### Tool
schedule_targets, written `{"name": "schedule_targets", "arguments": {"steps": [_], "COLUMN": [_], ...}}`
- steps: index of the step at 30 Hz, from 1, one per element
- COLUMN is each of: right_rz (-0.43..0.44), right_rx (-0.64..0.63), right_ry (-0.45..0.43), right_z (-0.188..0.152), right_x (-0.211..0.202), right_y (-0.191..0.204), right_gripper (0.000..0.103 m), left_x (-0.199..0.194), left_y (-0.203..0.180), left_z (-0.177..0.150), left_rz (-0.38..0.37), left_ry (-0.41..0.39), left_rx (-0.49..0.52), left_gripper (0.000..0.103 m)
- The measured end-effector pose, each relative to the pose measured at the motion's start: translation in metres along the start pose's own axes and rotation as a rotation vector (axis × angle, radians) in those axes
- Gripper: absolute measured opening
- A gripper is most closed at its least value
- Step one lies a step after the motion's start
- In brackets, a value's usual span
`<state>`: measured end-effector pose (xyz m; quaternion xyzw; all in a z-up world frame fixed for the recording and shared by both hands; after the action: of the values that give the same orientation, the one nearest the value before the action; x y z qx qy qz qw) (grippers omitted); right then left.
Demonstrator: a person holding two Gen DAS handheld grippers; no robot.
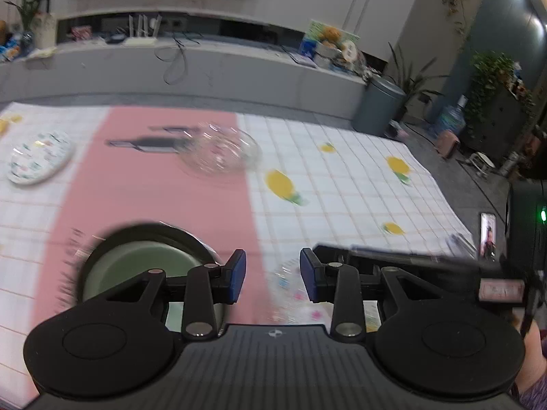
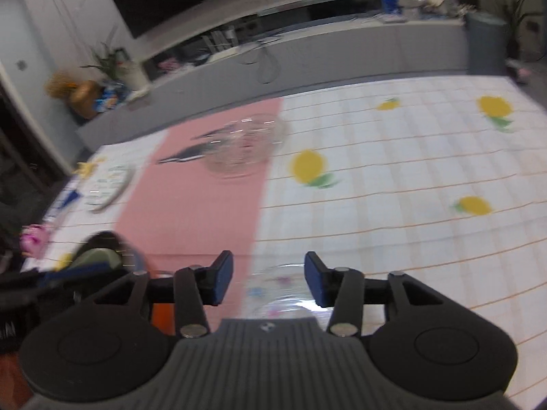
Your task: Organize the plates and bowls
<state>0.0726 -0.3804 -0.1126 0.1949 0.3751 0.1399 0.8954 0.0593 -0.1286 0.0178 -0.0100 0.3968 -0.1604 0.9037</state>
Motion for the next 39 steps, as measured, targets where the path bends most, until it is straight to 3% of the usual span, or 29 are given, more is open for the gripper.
{"name": "schedule_targets", "arguments": {"steps": [2,7,9,13,16,19,22,24,34,39], "right_rz": [0.046,0.011,0.016,-0.019,-0.044,-0.023,-0.019,-0.003,0.082,0.103], "right_rx": [0.023,-0.027,-0.073,-0.158,-0.216,-0.24,-0.24,-0.243,-0.267,-0.291], "right_ry": [0.005,0.095,0.132,0.215,0.265,0.268,0.265,0.265,0.249,0.26], "right_z": [-0.001,-0.013,-0.019,-0.031,-0.04,-0.042,-0.041,-0.04,-0.033,-0.033], "right_x": [0.005,0.032,0.039,0.059,0.069,0.071,0.073,0.076,0.097,0.107], "right_y": [0.01,0.039,0.049,0.065,0.074,0.081,0.086,0.09,0.125,0.141], "right_gripper": [0.054,0.047,0.046,0.032,0.031,0.015,0.009,0.0,0.0,0.0], "left_x": [-0.005,-0.016,-0.016,-0.004,0.003,0.005,0.006,0.006,-0.001,-0.003], "left_y": [0.015,0.058,0.078,0.106,0.112,0.114,0.114,0.117,0.158,0.175], "left_z": [0.005,0.003,0.0,-0.012,-0.018,-0.021,-0.024,-0.023,-0.019,-0.017], "left_rz": [0.06,0.227,0.255,0.224,0.175,0.123,0.153,0.174,0.251,0.231], "left_ry": [-0.002,-0.026,-0.014,0.059,0.086,0.107,0.111,0.112,0.116,0.128], "left_rx": [-0.003,-0.039,-0.089,-0.171,-0.209,-0.219,-0.208,-0.2,-0.25,-0.271], "left_gripper": [0.042,0.043,0.046,0.047,0.047,0.046,0.026,0.022,0.022,0.022]}}
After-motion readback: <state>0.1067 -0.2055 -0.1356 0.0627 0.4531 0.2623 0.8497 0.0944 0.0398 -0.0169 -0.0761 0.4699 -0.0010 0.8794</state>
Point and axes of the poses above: each gripper's, at about its wrist camera, not at the fingertips, and x roughly the way its jaws point, y to its left, z to its top, the point moved 1 cm from there along x, roughly the way its jaws point, and after that the axes turned 8 degrees about z, right-handed, at the moved point
